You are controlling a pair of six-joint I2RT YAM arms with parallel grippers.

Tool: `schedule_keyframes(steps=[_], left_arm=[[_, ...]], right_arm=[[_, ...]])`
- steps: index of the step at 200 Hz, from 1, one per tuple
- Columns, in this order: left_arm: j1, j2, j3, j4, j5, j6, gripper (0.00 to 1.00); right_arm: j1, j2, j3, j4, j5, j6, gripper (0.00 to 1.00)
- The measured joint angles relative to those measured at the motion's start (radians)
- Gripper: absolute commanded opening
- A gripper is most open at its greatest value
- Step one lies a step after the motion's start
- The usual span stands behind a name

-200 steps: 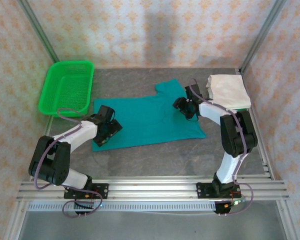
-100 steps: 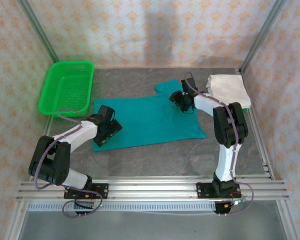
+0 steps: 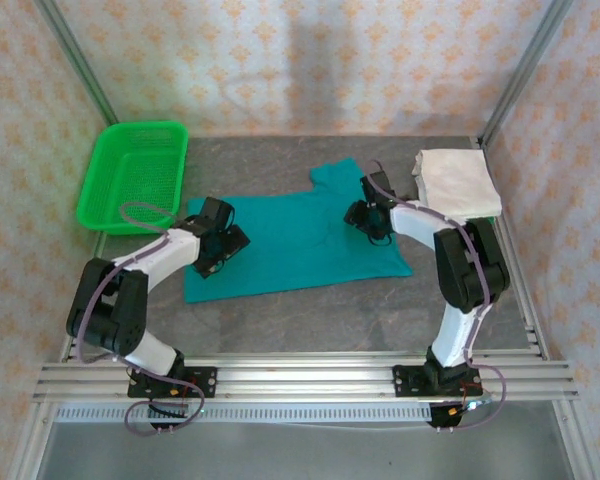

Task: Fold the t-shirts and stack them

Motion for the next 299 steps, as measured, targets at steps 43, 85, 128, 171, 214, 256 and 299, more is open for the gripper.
schedule_keyframes(steps=[43,85,128,171,214,256,299], left_arm=[[0.001,0.060,0.006,0.022,0.006,0.017,1.00],[-0.007,0.039,-0.032,0.084,0.028,0.016,1.00],[-0.050,-0.021,-0.102,0.129,0.045,-0.016,1.00],[-0.105,-0.053,-0.123,0.117,0.046,-0.052,1.00],[-0.106,-0.070,-0.028,-0.038,-0.044,-0.042,1.00],[-0.052,-0.010,0.216,-0.104,-0.160,0.014,1.00],[0.014,0.230,0.487,-0.216,-0.267,0.073,0.79]], right_arm=[[-0.032,-0.051,-0.113,0.066,-0.006,0.030,0.58],[-0.079,-0.193,-0.276,0.075,-0.013,0.052,0.58],[-0.089,-0.340,-0.407,0.025,0.004,0.071,0.58],[-0.100,-0.398,-0.433,-0.044,0.036,0.069,0.59],[-0.104,-0.462,-0.365,-0.096,0.035,-0.002,0.62],[-0.053,-0.474,-0.234,-0.062,0.032,-0.095,0.63],[0.037,-0.421,-0.169,-0.015,0.033,-0.163,0.63]])
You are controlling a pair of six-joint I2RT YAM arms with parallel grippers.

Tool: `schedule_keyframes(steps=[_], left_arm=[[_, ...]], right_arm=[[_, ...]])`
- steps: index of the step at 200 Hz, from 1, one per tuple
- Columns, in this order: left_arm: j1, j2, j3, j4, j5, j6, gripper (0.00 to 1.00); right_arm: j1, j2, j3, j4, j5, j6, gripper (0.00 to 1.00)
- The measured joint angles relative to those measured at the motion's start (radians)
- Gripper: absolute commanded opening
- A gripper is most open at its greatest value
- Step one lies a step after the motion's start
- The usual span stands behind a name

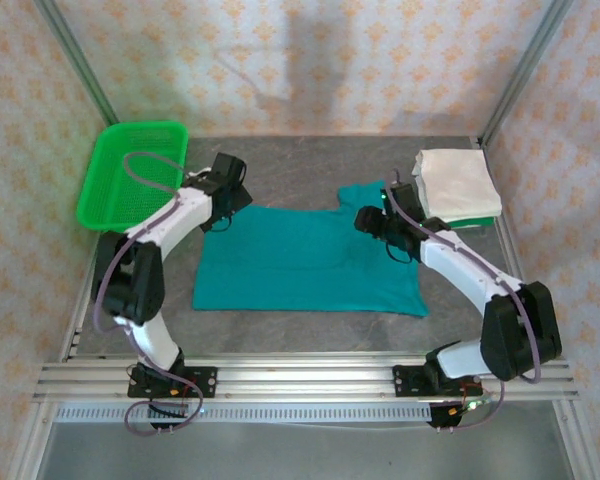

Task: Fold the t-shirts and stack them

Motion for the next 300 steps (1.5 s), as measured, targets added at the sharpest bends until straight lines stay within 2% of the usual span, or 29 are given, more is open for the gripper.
schedule_keyframes(steps=[22,51,104,176,261,300], left_arm=[[0.034,0.106,0.109,-0.063,-0.033,0.027,0.61],[0.071,0.219,0.208,-0.114,-0.042,0.030,0.51],[0.095,0.392,0.367,-0.176,-0.034,0.031,0.46],[0.113,0.482,0.467,-0.210,-0.017,0.034,0.37],[0.117,0.496,0.470,-0.219,-0.010,0.031,0.01],[0.117,0.496,0.471,-0.220,-0.009,0.034,0.00]], right_arm=[[0.010,0.023,0.004,0.011,0.000,-0.011,0.63],[0.010,0.042,0.005,0.011,0.000,-0.016,0.63],[0.010,0.050,0.005,0.023,-0.001,-0.018,0.63],[0.010,0.051,0.005,0.034,0.000,-0.018,0.63],[0.005,0.088,0.022,0.027,0.030,-0.018,0.62],[-0.070,0.238,0.188,0.003,0.056,-0.031,0.61]])
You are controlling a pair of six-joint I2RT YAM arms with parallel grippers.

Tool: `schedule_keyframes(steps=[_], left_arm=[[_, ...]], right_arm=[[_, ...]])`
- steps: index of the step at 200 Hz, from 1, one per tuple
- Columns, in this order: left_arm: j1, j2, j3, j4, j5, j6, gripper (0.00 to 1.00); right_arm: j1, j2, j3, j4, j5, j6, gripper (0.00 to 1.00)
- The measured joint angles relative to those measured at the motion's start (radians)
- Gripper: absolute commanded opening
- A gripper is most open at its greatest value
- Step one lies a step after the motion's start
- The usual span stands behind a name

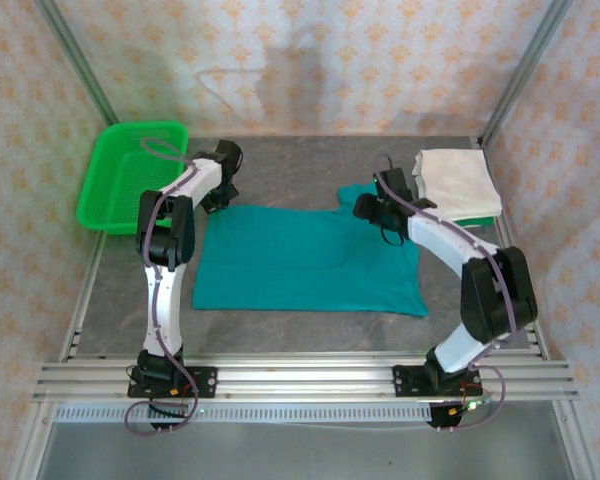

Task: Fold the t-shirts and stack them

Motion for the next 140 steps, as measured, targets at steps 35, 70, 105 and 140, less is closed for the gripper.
schedule_keyframes(steps=[35,70,105,140], left_arm=[[0.000,-0.001,0.000,0.000,0.006,0.000,0.00],[0.002,-0.003,0.000,0.000,0.019,0.005,0.00],[0.002,-0.003,0.000,0.000,0.021,0.016,0.00],[0.002,-0.003,0.000,0.000,0.023,0.019,0.00]], right_arm=[[-0.074,0.180,0.206,-0.035,0.049,-0.040,0.54],[-0.115,0.380,0.435,-0.098,0.082,-0.088,0.47],[-0.119,0.573,0.654,-0.178,0.104,-0.134,0.41],[-0.119,0.727,0.837,-0.276,0.113,-0.159,0.44]])
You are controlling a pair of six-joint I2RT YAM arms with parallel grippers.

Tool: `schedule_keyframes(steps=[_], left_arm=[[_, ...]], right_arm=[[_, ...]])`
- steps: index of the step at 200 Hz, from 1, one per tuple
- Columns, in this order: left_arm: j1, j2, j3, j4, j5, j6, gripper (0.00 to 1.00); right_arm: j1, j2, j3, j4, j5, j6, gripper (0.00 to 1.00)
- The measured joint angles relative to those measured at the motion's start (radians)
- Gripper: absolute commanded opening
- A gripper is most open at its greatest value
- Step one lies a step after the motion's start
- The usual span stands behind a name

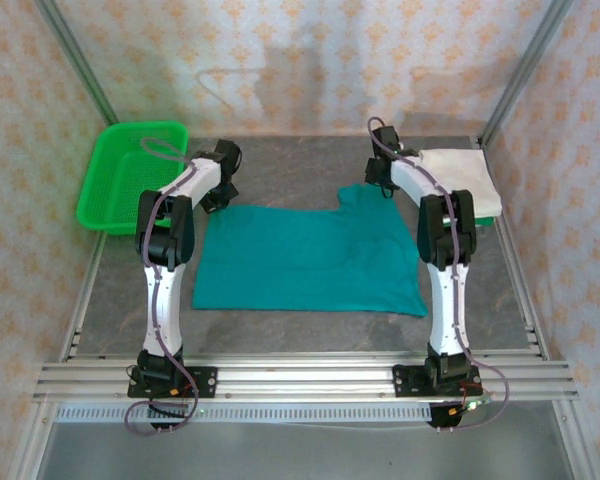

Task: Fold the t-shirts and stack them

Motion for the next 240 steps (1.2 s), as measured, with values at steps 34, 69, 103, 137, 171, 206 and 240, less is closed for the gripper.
schedule_keyframes(steps=[34,69,103,137,171,206,240], left_arm=[[0.000,0.000,0.000,0.000,0.003,0.000,0.00],[0.000,0.000,0.000,0.000,0.005,0.000,0.00],[0.000,0.000,0.003,-0.001,0.018,0.000,0.00],[0.000,0.000,0.006,-0.002,0.030,0.000,0.00],[0.000,0.000,0.006,-0.002,0.033,0.000,0.00],[0.000,0.000,0.006,-0.002,0.040,0.000,0.00],[0.000,0.000,0.006,-0.001,0.042,0.000,0.00]], right_arm=[[-0.003,0.101,0.130,-0.087,0.001,-0.014,0.40],[-0.005,0.149,0.227,-0.150,0.000,-0.030,0.23],[-0.005,0.150,0.238,-0.184,0.000,-0.038,0.00],[-0.005,0.150,0.241,-0.196,0.001,-0.044,0.27],[-0.005,0.148,0.241,-0.208,0.004,-0.070,0.47],[-0.007,0.145,0.240,-0.218,0.009,-0.093,0.50],[-0.007,0.108,0.190,-0.223,0.014,-0.113,0.59]])
